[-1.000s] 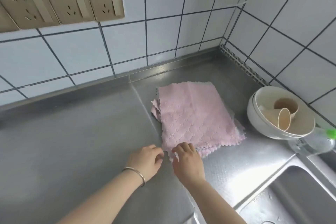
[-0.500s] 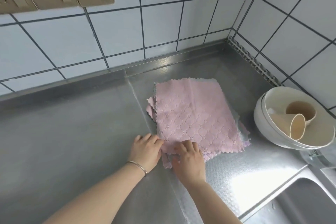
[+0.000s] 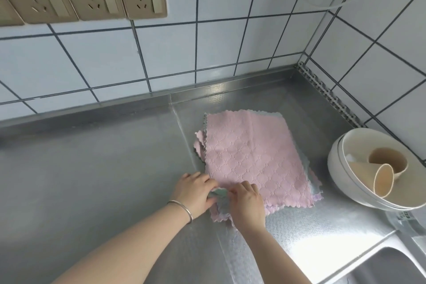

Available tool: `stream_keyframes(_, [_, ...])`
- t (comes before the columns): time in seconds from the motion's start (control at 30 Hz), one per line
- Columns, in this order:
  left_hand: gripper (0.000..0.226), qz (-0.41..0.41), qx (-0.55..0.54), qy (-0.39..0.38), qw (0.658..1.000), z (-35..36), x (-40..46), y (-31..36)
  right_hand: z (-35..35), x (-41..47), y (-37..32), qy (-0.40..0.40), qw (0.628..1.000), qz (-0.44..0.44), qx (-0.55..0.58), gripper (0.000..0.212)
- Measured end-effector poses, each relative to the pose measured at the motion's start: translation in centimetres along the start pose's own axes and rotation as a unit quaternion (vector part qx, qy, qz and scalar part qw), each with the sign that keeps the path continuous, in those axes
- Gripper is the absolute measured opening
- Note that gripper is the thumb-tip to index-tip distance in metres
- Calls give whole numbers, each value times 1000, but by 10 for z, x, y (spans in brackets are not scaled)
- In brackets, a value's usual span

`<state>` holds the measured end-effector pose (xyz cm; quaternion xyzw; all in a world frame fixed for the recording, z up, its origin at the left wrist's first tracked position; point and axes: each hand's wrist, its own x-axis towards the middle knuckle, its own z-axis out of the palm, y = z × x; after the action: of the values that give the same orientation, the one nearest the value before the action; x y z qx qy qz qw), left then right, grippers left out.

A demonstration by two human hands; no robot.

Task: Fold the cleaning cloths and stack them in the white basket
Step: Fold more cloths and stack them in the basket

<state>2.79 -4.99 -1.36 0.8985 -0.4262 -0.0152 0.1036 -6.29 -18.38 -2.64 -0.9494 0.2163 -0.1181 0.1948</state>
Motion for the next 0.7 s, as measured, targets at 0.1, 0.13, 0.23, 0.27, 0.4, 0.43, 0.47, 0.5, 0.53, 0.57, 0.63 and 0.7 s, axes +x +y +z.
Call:
stream_keyframes(0.1, [6,-8,-41,46,998,-4,3,3,-5,1,-3,31,998,-53,-23,20])
stream_keyframes(0.13, [3,-15,-53,62,997,-8,3,4,-8,0,-2,27,996,-73,-38,11])
stream_keyframes(0.23, [19,-32,-77,80,993,-23,3,2,-15,4,12,19,992,-72,-98,28])
stream_keyframes(0.27, [22,-48,-91,91,991,-31,1,2,-22,7,19,25,991,-65,-112,30])
stream_keyframes(0.4, [21,-100,-164,154,969,-73,-6,-12,-60,27,29,72,990,-53,-108,24])
stream_keyframes(0.43, [27,-111,-173,165,965,-87,-8,-17,-72,33,27,94,989,-60,-100,19])
stream_keyframes(0.47, [32,-116,-179,183,960,-102,-13,-21,-85,39,24,117,987,-68,-91,12])
stream_keyframes(0.5, [34,-118,-180,203,955,-117,-19,-26,-97,44,18,134,985,-75,-83,6])
stream_keyframes(0.53, [35,-121,-181,222,951,-131,-25,-32,-108,48,13,142,984,-76,-74,5])
stream_keyframes(0.57, [35,-127,-183,237,946,-144,-35,-38,-119,51,7,141,985,-75,-58,6])
stream_keyframes(0.63, [33,-133,-188,261,937,-168,-57,-51,-139,54,-11,117,991,-64,-16,8])
stream_keyframes(0.7, [29,-134,-191,268,935,-189,-86,-65,-156,52,-37,46,998,-27,43,9])
